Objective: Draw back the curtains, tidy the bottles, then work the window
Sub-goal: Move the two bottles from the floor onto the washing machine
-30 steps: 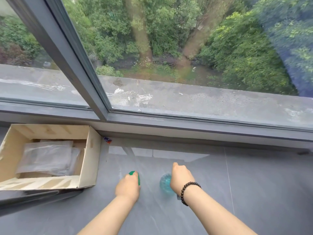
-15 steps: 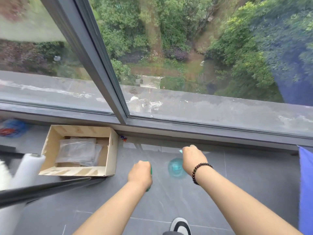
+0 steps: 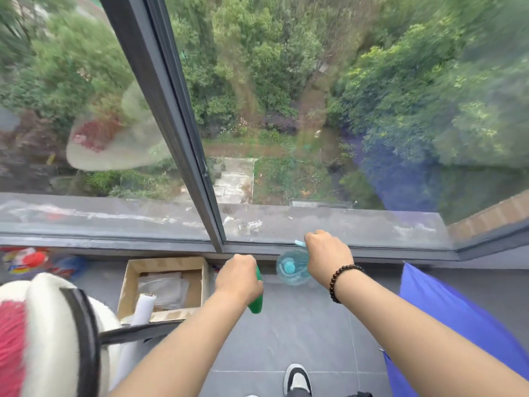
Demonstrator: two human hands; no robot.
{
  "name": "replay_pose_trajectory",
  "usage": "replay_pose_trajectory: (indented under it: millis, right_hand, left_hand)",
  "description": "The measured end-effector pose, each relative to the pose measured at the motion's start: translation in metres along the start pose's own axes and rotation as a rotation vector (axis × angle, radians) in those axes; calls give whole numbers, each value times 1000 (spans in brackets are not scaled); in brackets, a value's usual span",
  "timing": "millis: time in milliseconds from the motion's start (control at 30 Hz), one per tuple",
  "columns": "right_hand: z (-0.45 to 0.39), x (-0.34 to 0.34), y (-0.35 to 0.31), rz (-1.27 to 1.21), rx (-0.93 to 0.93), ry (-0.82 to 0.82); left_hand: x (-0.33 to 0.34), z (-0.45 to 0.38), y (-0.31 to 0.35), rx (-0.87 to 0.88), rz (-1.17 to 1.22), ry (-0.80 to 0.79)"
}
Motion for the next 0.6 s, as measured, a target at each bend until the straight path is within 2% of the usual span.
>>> replay_pose_trajectory:
  millis: [233,467,600]
  right_hand:
    - [51,-117,-14,6,25,135]
    - [112,-195,-36,56,-31,275]
    - [138,-221,-50,90,-75,272]
  left_hand:
    - [-106,42,15,81,30,67]
    - [-188,84,13,120,56,86]
    - [-222,109,4,95,106,82]
Point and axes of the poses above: each hand's wrist, its own z-axis away from the middle knuckle, its own x-axis out of the palm, y = z × x, the point moved 10 cm from there along -z, towards the middle knuckle, and after that the axes turned 12 degrees about y, right-handed, at the moved point
